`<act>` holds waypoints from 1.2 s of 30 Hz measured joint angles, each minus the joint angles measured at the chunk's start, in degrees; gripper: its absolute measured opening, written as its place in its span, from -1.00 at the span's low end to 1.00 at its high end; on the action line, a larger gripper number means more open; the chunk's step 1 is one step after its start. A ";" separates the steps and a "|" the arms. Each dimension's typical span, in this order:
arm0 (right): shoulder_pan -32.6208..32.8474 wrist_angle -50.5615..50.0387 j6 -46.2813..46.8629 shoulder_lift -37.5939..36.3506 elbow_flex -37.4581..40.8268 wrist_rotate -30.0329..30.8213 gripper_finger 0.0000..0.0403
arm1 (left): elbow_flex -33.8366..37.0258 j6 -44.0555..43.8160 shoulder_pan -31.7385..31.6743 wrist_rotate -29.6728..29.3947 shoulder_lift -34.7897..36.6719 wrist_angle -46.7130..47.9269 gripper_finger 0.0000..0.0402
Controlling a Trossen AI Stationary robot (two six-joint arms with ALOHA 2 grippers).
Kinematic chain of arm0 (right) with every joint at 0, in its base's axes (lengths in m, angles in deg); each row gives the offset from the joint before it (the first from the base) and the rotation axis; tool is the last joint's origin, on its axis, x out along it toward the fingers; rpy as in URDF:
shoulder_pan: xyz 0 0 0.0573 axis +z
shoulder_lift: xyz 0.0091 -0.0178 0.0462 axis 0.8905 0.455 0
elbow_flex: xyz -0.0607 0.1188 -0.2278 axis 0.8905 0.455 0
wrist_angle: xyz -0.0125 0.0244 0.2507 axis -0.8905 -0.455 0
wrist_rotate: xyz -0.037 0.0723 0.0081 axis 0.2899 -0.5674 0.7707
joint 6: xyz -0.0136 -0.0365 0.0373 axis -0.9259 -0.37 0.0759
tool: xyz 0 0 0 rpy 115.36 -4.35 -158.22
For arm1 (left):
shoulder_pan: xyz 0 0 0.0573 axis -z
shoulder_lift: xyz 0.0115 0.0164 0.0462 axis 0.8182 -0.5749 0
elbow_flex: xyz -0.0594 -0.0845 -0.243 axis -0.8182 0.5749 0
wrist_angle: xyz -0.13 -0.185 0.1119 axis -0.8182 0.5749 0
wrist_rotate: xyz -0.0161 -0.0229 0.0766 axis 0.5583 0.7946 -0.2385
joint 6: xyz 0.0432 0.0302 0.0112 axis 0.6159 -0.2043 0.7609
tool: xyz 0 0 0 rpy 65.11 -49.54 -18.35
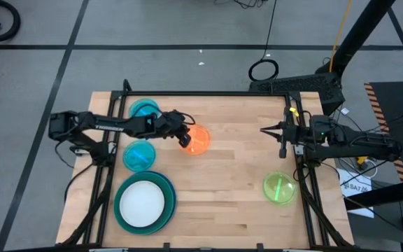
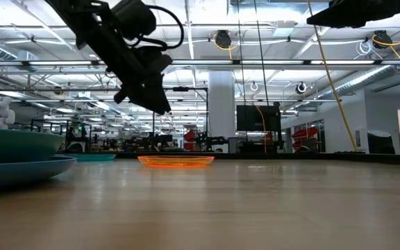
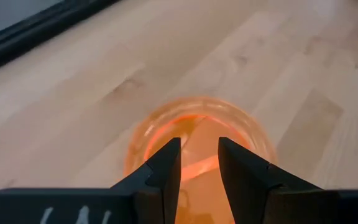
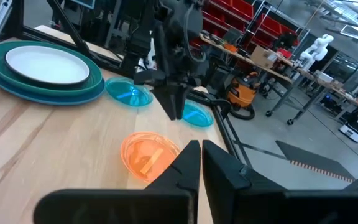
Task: Stack plastic plates
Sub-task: Stack the bottom light blue plate on top of the white plate
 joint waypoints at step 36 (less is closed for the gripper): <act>0.00 0.04 -0.41 0.13 0.00 -0.04 -0.95 | -0.02 6.52 -8.01 10.57 -10.14 -6.03 -0.44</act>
